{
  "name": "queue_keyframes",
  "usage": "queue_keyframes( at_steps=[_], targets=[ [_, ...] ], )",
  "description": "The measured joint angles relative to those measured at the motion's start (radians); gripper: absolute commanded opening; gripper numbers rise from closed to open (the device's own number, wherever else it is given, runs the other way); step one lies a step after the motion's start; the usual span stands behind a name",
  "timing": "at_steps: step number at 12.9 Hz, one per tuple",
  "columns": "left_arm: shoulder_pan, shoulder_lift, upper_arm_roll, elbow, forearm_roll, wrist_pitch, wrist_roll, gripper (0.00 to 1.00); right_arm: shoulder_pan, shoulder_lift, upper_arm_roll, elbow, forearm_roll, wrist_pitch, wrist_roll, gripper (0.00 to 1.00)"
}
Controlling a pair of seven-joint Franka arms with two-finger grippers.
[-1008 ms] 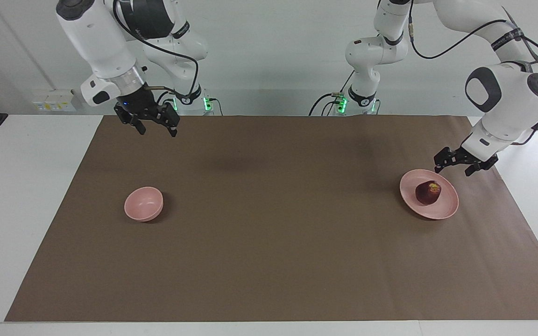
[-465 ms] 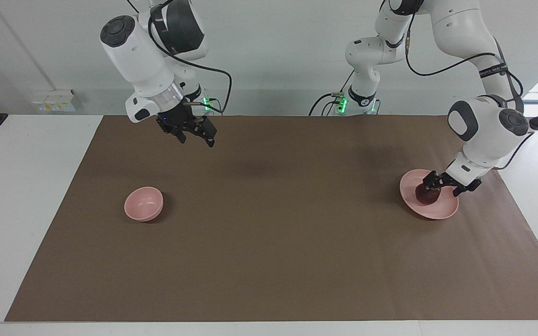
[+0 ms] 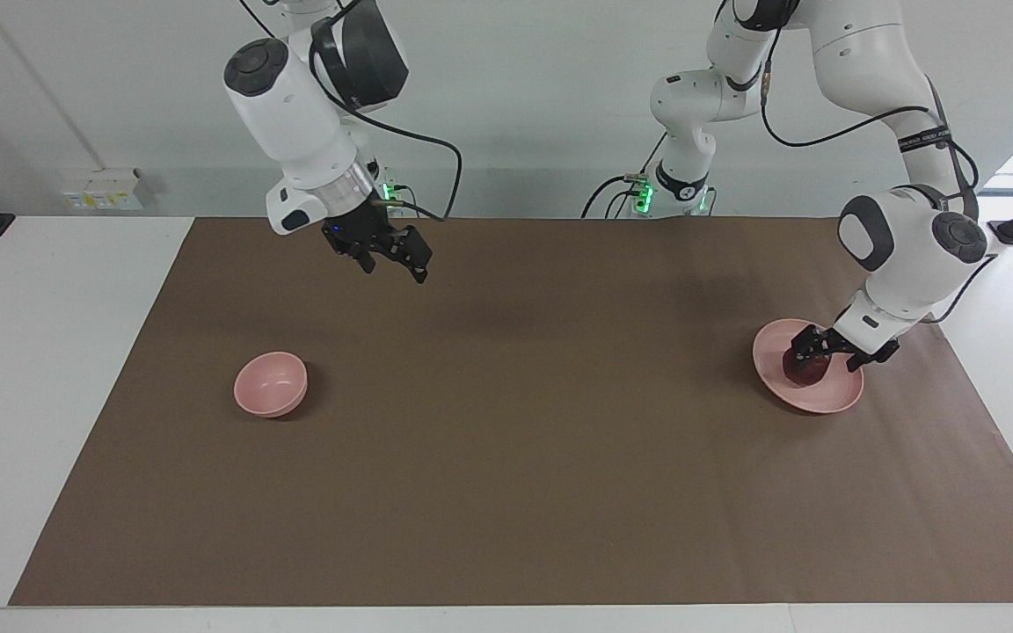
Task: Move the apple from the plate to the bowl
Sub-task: 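Lower the left gripper onto the red apple while the right gripper advances, then close the left gripper on the apple and lift it off the plate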
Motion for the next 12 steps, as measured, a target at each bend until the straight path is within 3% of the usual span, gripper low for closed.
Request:
queue_keyframes(
  at_steps=[1, 2, 4, 5, 7, 8, 9, 12],
  targets=[
    [0.0, -0.001, 0.0, -0.006, 0.0, 0.0, -0.011, 1.0, 0.003, 0.0, 0.0, -0.015, 0.022, 0.03, 0.021, 1.0],
    [0.0, -0.002, 0.0, -0.01, 0.0, 0.0, -0.017, 0.8, 0.015, 0.001, 0.001, -0.032, 0.039, 0.064, 0.05, 1.0],
    [0.0, -0.002, -0.001, -0.014, 0.0, 0.0, -0.023, 0.28, 0.049, 0.005, 0.002, -0.066, 0.084, 0.141, 0.126, 1.0],
    [0.0, -0.006, 0.0, -0.013, 0.0, -0.002, -0.023, 0.16, 0.056, 0.007, 0.003, -0.075, 0.111, 0.161, 0.148, 1.0],
    [0.0, -0.008, -0.001, -0.011, 0.0, -0.029, -0.023, 0.15, 0.057, 0.01, 0.001, -0.081, 0.156, 0.172, 0.164, 1.0],
    [-0.001, -0.008, -0.002, 0.001, 0.0, -0.061, -0.023, 0.04, 0.055, 0.01, 0.0, -0.082, 0.18, 0.176, 0.179, 1.0],
    [-0.001, -0.007, -0.003, 0.025, -0.001, -0.109, -0.023, 0.0, 0.055, 0.01, -0.001, -0.082, 0.204, 0.189, 0.203, 1.0],
    [-0.001, 0.009, -0.003, 0.152, -0.072, -0.32, -0.028, 0.0, 0.055, 0.014, -0.001, -0.083, 0.225, 0.227, 0.245, 1.0]
  ],
)
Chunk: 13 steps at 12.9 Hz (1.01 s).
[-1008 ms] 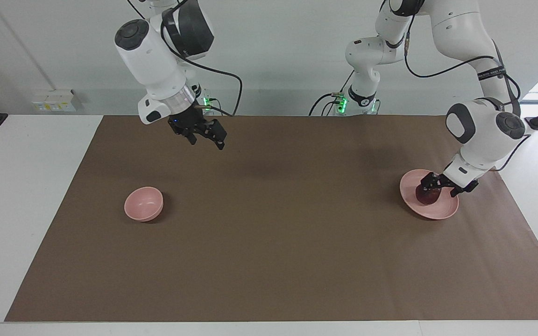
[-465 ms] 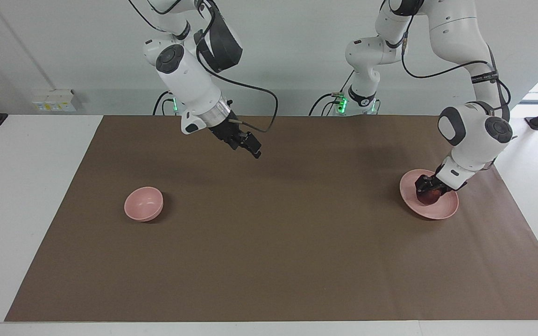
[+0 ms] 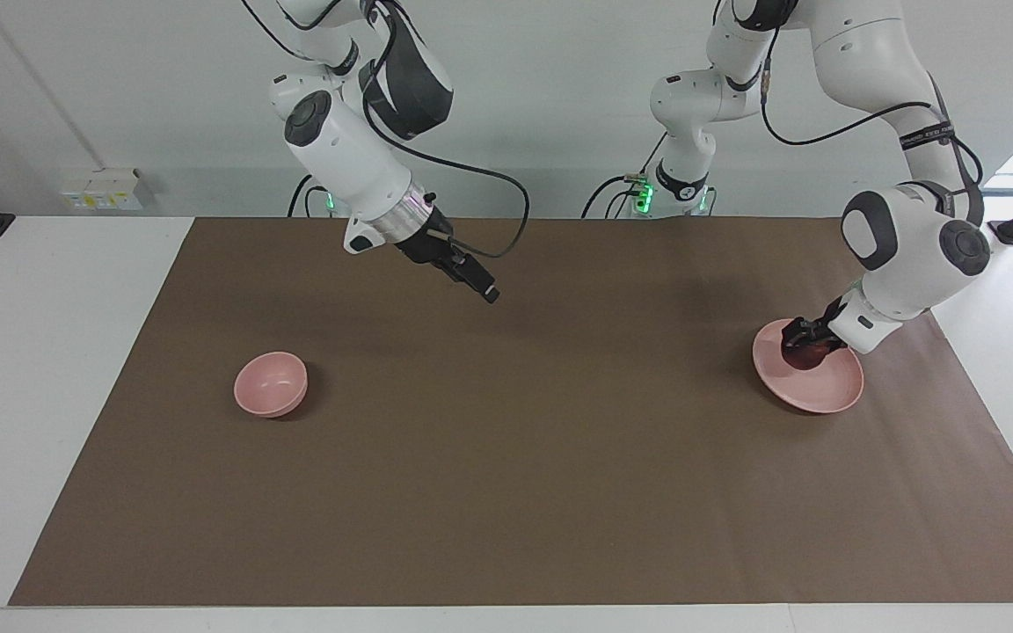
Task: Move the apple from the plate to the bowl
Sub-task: 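Close the left gripper on the apple and lift it off the plate, then carry the apple toward the right gripper while the right gripper approaches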
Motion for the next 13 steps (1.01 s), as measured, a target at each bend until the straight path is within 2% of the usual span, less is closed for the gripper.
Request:
queue_keyframes(
  at_steps=[5, 7, 9, 13],
  targets=[
    [0.0, 0.033, -0.002, 0.169, -0.156, -0.271, -0.192, 0.0, 0.041, 0.004, 0.005, -0.015, 0.001, 0.12, -0.055, 1.0],
    [-0.001, 0.057, -0.01, 0.211, -0.259, -0.357, -0.323, 0.0, 0.041, 0.004, 0.004, -0.017, 0.003, 0.125, -0.201, 1.0],
    [-0.005, 0.072, -0.033, 0.229, -0.355, -0.39, -0.43, 0.0, 0.036, 0.004, -0.001, -0.019, 0.02, 0.138, -0.351, 1.0],
    [-0.025, 0.076, -0.105, 0.239, -0.53, -0.404, -0.617, 0.0, 0.017, 0.004, -0.002, -0.05, 0.205, 0.165, -0.705, 1.0]
  ],
)
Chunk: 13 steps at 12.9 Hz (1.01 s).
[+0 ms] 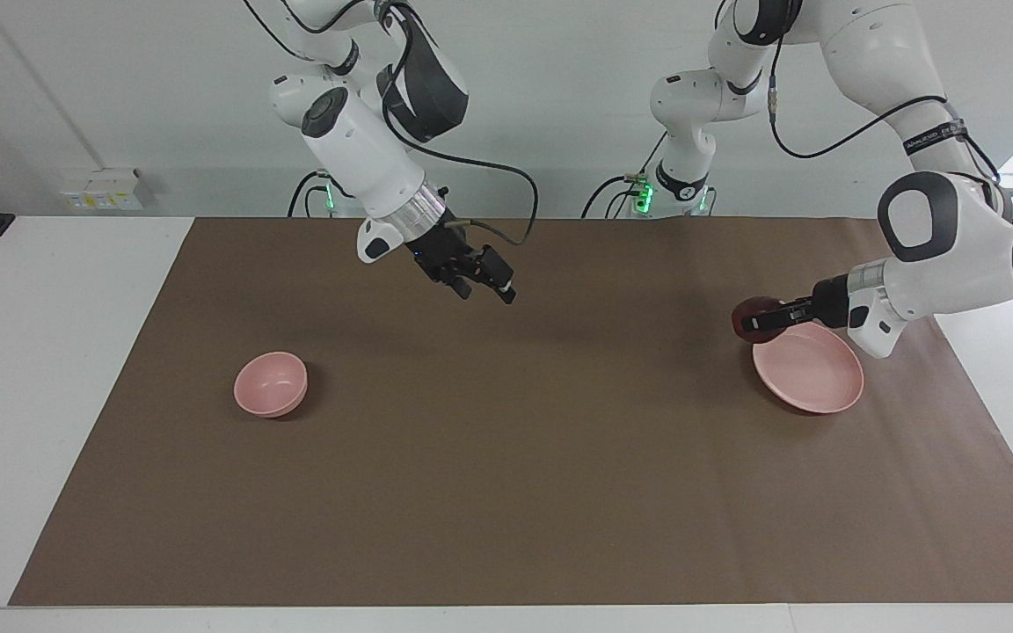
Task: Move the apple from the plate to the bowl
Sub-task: 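Carry the apple toward the right gripper while the right gripper approaches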
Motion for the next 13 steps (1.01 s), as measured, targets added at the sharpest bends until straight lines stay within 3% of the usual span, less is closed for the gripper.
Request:
queue_keyframes(
  at_steps=[3, 9, 13],
  targets=[
    [-0.004, 0.0, -0.049, 0.001, -0.132, -0.001, -0.171, 0.0, -0.006, -0.005, 0.0, -0.01, 0.144, 0.007, -0.217, 1.0],
    [-0.009, 0.004, -0.143, 0.0, -0.351, -0.006, -0.323, 0.0, 0.002, -0.046, 0.003, -0.084, 0.45, 0.066, -0.55, 1.0],
    [-0.042, 0.008, -0.181, -0.005, -0.482, 0.052, -0.453, 0.0, 0.012, -0.086, 0.004, -0.124, 0.58, 0.066, -0.609, 1.0]
  ],
)
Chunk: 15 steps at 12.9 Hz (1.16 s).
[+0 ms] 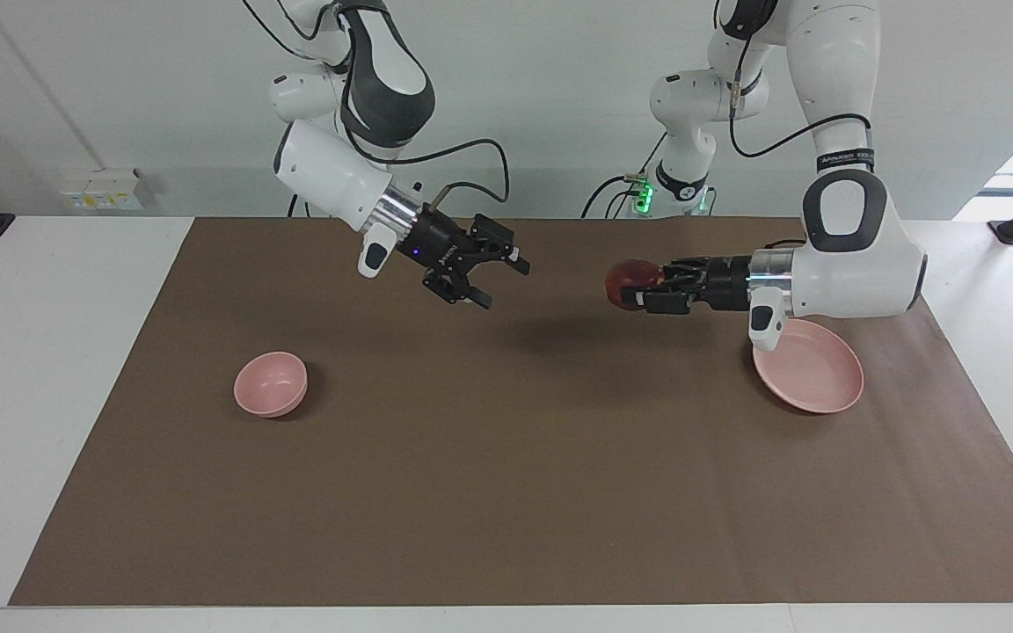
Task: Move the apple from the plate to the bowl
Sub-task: 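Carry the apple toward the right gripper while the right gripper approaches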
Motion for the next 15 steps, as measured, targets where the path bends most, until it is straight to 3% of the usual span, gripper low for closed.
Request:
queue_keyframes(
  at_steps=[5, 15],
  targets=[
    [-0.04, 0.007, -0.044, -0.024, -0.147, 0.15, -0.102, 0.0, 0.029, -0.023, 0.003, -0.014, 0.08, -0.003, 0.001, 1.0],
    [-0.068, -0.012, -0.085, -0.08, -0.207, 0.18, -0.123, 0.0, 0.012, -0.023, -0.004, -0.024, 0.081, -0.003, 0.003, 1.0]
  ],
)
